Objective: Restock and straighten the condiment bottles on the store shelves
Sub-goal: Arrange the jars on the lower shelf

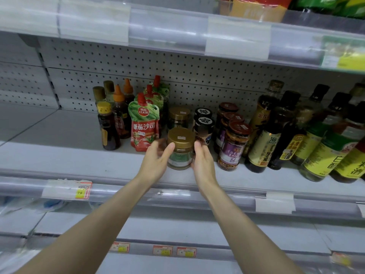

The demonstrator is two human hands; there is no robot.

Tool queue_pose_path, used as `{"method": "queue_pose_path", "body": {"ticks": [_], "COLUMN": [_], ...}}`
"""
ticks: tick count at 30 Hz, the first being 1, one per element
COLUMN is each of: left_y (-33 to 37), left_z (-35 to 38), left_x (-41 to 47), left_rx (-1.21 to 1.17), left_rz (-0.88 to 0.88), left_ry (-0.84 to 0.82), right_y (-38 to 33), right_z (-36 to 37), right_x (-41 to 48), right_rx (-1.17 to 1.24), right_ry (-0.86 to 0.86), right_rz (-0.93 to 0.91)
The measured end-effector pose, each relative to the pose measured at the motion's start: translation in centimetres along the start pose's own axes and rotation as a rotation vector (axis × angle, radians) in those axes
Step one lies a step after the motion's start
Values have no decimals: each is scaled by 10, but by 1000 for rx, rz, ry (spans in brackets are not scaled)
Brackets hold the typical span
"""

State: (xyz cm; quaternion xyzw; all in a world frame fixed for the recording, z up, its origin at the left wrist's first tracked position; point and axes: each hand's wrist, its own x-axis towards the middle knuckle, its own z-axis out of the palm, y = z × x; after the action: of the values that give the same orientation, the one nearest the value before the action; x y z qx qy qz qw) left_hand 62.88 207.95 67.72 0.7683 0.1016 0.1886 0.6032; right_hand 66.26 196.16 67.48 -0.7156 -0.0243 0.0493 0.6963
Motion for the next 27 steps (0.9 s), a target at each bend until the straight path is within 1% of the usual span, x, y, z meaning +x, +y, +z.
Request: {"method": "queue_pose_path", "body": {"ticks": [3,4,6,9,11,13,15,17,19,24,26,27], "left_y": [5,5,4,-2,-4,-3,0,1,0,0,0,0], "left_z": [0,0,0,-3,-5,-7,-7,-6,-7,-12,-13,-12], "left_x": [9,10,8,1,-1,-1,1,2,1,-2,-2,-1], "left_rx": [-60,-72,-82,-26,-5,16,-13,-68,-91,31,49,39], "left_rz": [-60,-69,-65,-74,-78,-62,-66,-85,-83,-40,-39,-50], "left_ry": [-128,-147,-125,-20,21,16,-25,-66,-84,-49,-39,-49], "right_y": [7,8,7,2,-2,-3,-1,4,6,-2,-2,-1], "right_z": [6,7,7,1,-3,-3,0,3,4,0,0,1], "right_x": [-10,-11,-9,0,6,6,-1,-8,-8,8,5,1], "right_rx": [19,19,25,-15,-43,-61,-97,-87,-42,-41,-57,-71], "right_ry": [34,31,0,-71,-92,-65,19,57,23,-99,-80,-41], "right_rz": [-64,-74,-61,25,60,49,-20,-88,-89,50,24,-12]}}
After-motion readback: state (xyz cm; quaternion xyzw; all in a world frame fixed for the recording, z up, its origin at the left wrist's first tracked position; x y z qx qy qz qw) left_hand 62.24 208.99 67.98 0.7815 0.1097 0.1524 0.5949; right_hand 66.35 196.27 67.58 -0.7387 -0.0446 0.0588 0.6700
